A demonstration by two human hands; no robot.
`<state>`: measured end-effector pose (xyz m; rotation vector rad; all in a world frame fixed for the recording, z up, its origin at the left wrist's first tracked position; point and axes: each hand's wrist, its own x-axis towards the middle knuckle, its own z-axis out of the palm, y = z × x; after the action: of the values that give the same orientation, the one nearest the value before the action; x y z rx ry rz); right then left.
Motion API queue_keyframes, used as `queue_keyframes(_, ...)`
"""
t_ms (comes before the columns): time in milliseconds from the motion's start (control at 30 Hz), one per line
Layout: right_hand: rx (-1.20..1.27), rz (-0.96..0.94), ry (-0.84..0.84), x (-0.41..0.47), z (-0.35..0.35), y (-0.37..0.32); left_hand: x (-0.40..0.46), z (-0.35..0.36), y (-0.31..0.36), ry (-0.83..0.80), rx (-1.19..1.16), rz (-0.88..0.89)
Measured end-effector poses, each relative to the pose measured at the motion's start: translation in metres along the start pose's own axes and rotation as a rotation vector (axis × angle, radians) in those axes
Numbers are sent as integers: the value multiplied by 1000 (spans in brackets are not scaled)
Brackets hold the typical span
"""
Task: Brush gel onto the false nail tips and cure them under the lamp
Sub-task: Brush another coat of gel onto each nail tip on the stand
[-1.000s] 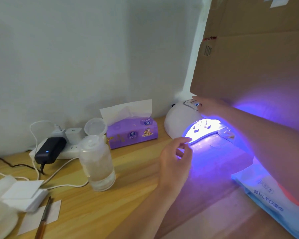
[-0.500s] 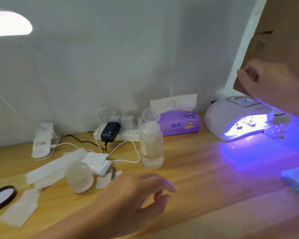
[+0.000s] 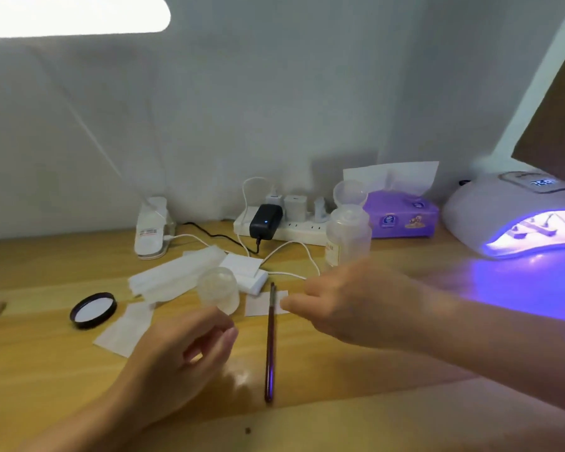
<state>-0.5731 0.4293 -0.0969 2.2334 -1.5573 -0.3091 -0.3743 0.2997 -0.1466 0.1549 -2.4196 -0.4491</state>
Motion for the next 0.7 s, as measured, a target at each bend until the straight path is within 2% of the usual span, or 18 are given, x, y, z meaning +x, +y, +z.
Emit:
queue_keyframes(100, 1, -55, -97, 29, 18, -8, -8, 1, -8, 27, 4, -28)
queue_keyframes(300, -206, -167, -206, 50, 28, -15, -10, 2, -16, 81, -68, -69)
queue_keyframes(367, -293, -199, -103, 48, 23, -13, -9, 2, -16, 108, -115, -75)
queue_keyframes(533, -118, -205, 109, 45, 20, 0, -10, 1, -17, 214, -269, -159)
queue_keyframes(700, 198, 26, 378, 43, 5, 5, -13, -6, -19, 296, -436, -233)
